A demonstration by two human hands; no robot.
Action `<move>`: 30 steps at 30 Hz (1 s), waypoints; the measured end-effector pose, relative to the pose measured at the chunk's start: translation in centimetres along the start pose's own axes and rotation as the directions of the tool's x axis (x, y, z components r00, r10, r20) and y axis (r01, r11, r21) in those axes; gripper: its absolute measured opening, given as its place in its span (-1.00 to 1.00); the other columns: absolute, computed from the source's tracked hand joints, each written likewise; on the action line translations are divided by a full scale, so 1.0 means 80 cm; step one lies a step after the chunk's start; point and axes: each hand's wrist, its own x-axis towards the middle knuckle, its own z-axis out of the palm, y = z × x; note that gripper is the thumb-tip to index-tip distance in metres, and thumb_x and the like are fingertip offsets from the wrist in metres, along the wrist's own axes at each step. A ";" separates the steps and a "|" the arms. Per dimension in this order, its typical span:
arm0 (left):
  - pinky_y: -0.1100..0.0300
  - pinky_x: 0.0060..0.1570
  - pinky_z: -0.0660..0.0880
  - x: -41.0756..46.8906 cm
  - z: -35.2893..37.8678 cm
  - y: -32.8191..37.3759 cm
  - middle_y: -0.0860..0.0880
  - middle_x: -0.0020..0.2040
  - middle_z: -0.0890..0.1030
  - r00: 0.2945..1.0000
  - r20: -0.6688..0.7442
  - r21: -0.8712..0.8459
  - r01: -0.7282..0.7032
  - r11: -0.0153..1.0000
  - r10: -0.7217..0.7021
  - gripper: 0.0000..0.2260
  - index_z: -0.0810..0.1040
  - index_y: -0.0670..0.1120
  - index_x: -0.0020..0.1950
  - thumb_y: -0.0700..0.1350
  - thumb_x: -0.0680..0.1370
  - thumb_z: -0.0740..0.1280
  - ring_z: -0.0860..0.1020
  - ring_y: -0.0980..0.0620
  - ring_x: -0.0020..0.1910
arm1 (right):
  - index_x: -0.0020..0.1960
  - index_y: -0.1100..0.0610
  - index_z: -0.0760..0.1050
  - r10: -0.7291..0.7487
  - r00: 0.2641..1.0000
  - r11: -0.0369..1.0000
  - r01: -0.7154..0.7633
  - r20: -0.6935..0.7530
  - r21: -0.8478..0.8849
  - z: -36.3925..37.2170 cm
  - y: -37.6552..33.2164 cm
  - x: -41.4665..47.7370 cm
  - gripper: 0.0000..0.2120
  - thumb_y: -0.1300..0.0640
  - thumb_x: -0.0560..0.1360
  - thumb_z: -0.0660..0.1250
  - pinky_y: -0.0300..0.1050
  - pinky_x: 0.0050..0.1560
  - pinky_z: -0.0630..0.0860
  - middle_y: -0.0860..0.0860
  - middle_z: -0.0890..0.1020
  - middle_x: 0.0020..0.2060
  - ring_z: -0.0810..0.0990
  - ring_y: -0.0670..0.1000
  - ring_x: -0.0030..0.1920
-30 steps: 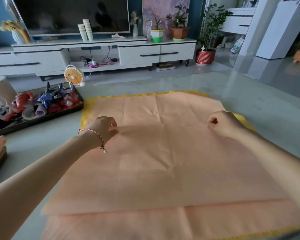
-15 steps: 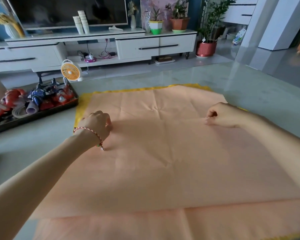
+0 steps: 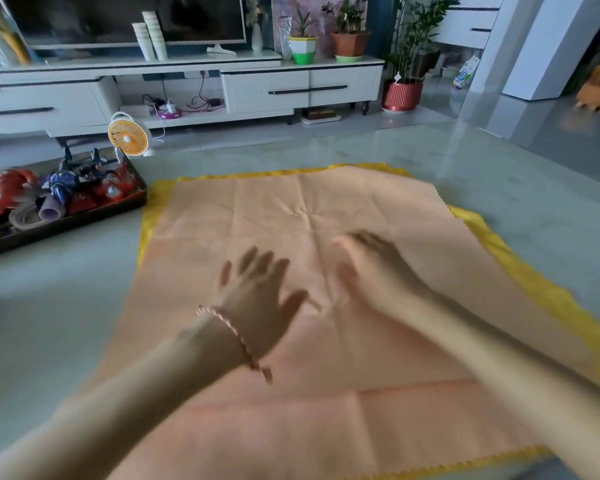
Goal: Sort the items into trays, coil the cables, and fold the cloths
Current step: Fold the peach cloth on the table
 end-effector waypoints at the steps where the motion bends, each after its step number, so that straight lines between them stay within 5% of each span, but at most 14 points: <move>1: 0.03 0.45 -0.15 -0.015 0.012 0.010 0.03 0.55 -0.02 0.998 0.050 -0.003 -0.038 0.999 0.038 -0.43 0.02 0.04 0.53 0.21 0.57 0.02 -0.13 0.03 0.52 | 0.34 0.20 0.40 -0.037 0.999 0.998 0.035 0.028 0.058 0.008 -0.017 -0.012 -0.61 0.17 0.53 0.24 -0.14 0.31 0.16 0.17 0.45 0.31 0.38 0.13 0.34; 5: -0.03 0.42 -0.29 -0.054 0.046 0.007 0.07 0.53 -0.28 0.994 0.111 0.087 -0.025 0.996 0.015 -0.42 -0.26 0.12 0.51 0.25 0.57 -0.12 -0.27 0.05 0.50 | 0.48 0.02 0.21 -0.028 0.998 1.000 0.028 0.057 -0.009 0.030 -0.030 -0.043 -0.51 -0.12 0.60 0.08 -0.21 0.40 -0.12 0.03 0.15 0.51 0.07 0.00 0.50; 9: -0.08 0.42 -0.29 -0.098 0.043 -0.024 0.15 0.49 -0.37 0.990 0.092 0.118 0.094 0.989 -0.105 -0.43 -0.40 0.21 0.43 0.33 0.50 -0.27 -0.32 0.10 0.48 | 0.45 0.07 0.27 -0.023 0.998 1.000 0.024 0.063 -0.019 0.031 -0.028 -0.046 -0.52 -0.10 0.58 0.14 -0.19 0.42 -0.06 0.06 0.20 0.49 0.11 0.01 0.49; 12: 0.02 0.43 -0.30 -0.136 0.033 -0.058 0.17 0.43 -0.42 0.975 0.069 0.126 0.204 0.971 -0.213 -0.45 -0.53 0.20 0.29 0.38 0.41 -0.42 -0.34 0.14 0.46 | 0.26 0.24 0.49 -0.019 1.000 0.999 0.019 0.003 -0.037 0.023 -0.033 -0.050 -0.57 0.03 0.47 0.38 0.00 0.42 0.14 0.23 0.38 0.37 0.30 0.20 0.42; 15: 0.06 0.44 -0.27 -0.170 0.023 -0.085 0.13 0.51 -0.30 0.937 0.006 0.063 0.347 0.936 -0.348 -0.50 -0.43 0.12 0.40 0.18 0.60 -0.20 -0.27 0.10 0.50 | -0.07 0.29 0.60 -0.076 0.994 0.996 0.072 -0.076 -0.049 0.010 -0.041 -0.056 -0.67 0.19 0.24 0.57 0.12 0.13 0.48 0.29 0.60 0.06 0.59 0.28 0.09; 17: 0.06 0.45 -0.25 -0.182 0.019 -0.092 0.10 0.53 -0.25 0.913 -0.024 0.046 0.409 0.912 -0.408 -0.51 -0.30 0.11 0.49 0.13 0.62 -0.17 -0.24 0.09 0.51 | -0.14 0.27 0.60 -0.106 0.990 0.993 0.101 -0.090 -0.055 -0.002 -0.051 -0.058 -0.69 0.25 0.17 0.58 0.07 0.06 0.51 0.24 0.62 -0.01 0.62 0.25 0.01; 20: 0.06 0.45 -0.25 -0.185 0.015 -0.086 0.07 0.54 -0.21 0.902 -0.041 0.019 0.432 0.902 -0.431 -0.51 -0.21 0.07 0.53 0.13 0.63 -0.15 -0.21 0.08 0.51 | 0.04 0.22 0.58 -0.078 0.996 0.996 0.080 -0.046 0.030 -0.014 -0.091 -0.058 -0.68 0.27 0.29 0.43 -0.03 0.17 0.38 0.15 0.57 0.08 0.52 0.18 0.15; 24: 0.05 0.45 -0.25 -0.187 0.015 -0.086 0.06 0.55 -0.16 0.897 -0.057 -0.010 0.439 0.899 -0.439 -0.50 -0.15 0.05 0.54 0.12 0.63 -0.13 -0.18 0.07 0.52 | 0.16 0.10 0.49 -0.329 0.918 0.927 0.271 0.219 0.260 -0.005 -0.185 -0.079 -0.70 0.08 0.44 0.34 -0.12 0.19 0.36 0.04 0.51 0.13 0.46 0.05 0.18; 26: 0.05 0.44 -0.25 -0.192 0.016 -0.087 0.05 0.55 -0.16 0.896 -0.060 -0.023 0.440 0.898 -0.440 -0.50 -0.14 0.04 0.54 0.12 0.63 -0.12 -0.17 0.08 0.52 | 0.18 0.12 0.46 -0.405 0.872 0.913 0.369 0.274 0.175 0.003 -0.220 -0.096 -0.70 0.11 0.46 0.27 -0.05 0.18 0.38 0.06 0.48 0.14 0.44 0.09 0.17; 30: 0.12 0.44 -0.24 -0.195 0.012 -0.089 0.02 0.56 -0.12 0.900 -0.093 -0.137 0.412 0.901 -0.426 -0.50 -0.08 0.00 0.54 0.11 0.64 -0.08 -0.16 0.09 0.52 | 0.11 0.16 0.46 -0.365 0.899 0.921 0.386 0.243 -0.044 0.008 -0.236 -0.104 -0.80 0.20 0.53 0.15 -0.01 0.01 0.44 0.08 0.49 0.09 0.47 0.10 0.13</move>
